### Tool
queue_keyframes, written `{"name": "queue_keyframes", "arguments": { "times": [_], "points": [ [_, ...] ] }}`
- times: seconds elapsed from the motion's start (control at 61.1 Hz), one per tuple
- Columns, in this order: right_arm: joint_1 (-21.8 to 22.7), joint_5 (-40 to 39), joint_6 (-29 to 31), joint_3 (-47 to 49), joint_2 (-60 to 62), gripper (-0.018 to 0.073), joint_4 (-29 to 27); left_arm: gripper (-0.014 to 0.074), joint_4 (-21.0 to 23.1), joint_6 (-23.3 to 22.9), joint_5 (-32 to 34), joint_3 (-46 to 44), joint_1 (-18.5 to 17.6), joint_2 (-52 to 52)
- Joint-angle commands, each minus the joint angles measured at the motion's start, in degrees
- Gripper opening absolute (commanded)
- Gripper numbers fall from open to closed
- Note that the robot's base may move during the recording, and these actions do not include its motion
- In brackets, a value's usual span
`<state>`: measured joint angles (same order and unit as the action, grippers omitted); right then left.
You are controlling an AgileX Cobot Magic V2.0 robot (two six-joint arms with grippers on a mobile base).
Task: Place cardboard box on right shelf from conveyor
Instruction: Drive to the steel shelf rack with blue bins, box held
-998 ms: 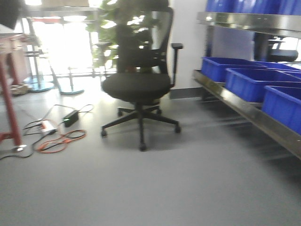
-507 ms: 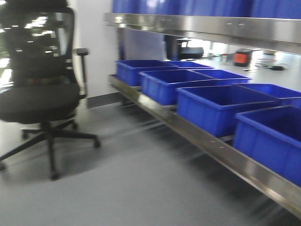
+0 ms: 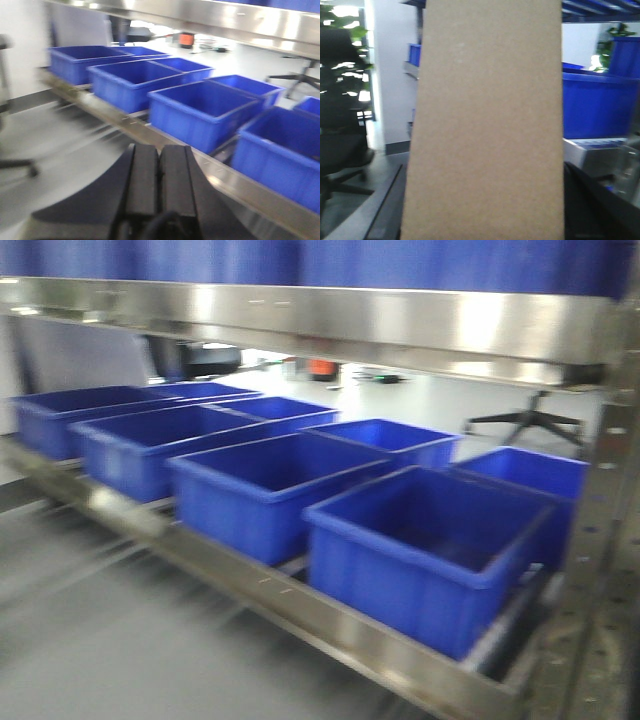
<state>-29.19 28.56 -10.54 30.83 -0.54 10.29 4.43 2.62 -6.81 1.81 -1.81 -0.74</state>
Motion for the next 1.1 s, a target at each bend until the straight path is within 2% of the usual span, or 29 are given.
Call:
{"name": "queue_keyframes", "arguments": {
  "times": [0.0,1.079],
  "points": [
    [0.23,-5.97,0.26,1.45,-1.02,0.0235,1.04,-0.0116,0.34,0.01,4.89,0.52,0.11,-0.81],
    [0.23,-5.97,0.26,1.45,-1.02,0.0235,1.04,-0.0116,0.34,0.01,4.89,0.52,0.23,-0.81]
  ]
}}
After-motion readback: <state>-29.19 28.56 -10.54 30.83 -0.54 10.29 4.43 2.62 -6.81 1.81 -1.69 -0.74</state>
